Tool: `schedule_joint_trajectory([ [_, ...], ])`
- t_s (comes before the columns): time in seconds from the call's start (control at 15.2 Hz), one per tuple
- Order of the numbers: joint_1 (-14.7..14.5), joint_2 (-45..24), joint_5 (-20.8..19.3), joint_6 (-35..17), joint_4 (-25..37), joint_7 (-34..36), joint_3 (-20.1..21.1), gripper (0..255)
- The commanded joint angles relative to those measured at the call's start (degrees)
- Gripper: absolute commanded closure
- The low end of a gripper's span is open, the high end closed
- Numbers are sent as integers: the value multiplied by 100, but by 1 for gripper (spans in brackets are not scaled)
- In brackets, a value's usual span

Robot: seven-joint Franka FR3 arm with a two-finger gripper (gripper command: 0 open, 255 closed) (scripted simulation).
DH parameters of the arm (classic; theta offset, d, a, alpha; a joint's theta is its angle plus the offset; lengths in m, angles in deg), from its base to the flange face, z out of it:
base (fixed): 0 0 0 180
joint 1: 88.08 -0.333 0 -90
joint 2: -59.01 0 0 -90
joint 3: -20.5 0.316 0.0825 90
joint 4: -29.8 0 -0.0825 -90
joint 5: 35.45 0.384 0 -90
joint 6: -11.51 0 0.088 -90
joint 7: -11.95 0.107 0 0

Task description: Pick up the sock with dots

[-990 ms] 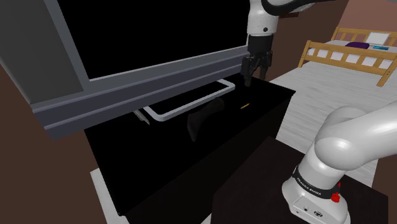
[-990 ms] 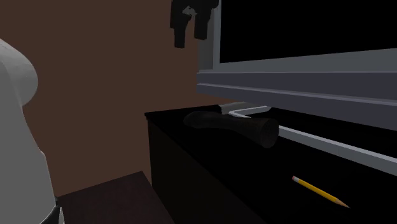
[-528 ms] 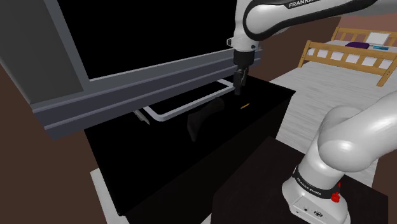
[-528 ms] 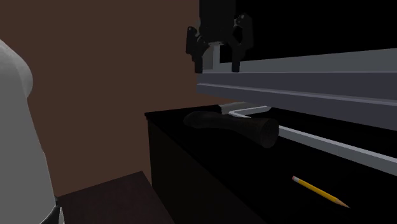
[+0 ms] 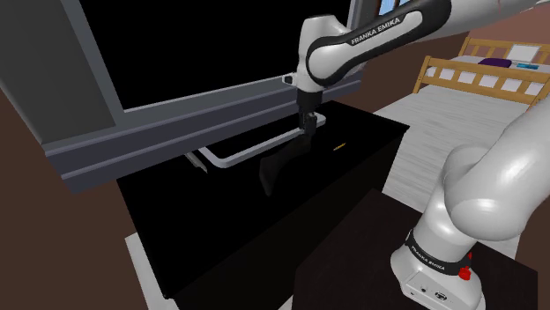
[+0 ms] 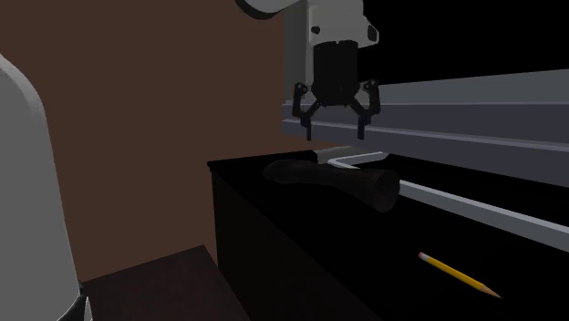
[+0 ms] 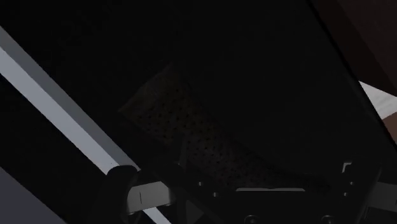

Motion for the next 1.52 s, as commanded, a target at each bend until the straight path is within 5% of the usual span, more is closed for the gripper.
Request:
schedule_joint_trajectory([
  [0.0,-208,-303,77,-379,27,-714,-81,0],
  [0.4,-765,-1309,545,-1340,285,-2816,-195,0],
  [1.06,-773,-1705,687,-1956,54,-2932,-208,0],
  [1.12,-772,-1703,687,-1954,54,-2933,-209,255],
  [1.45,-770,-1702,686,-1952,55,-2938,-212,255],
])
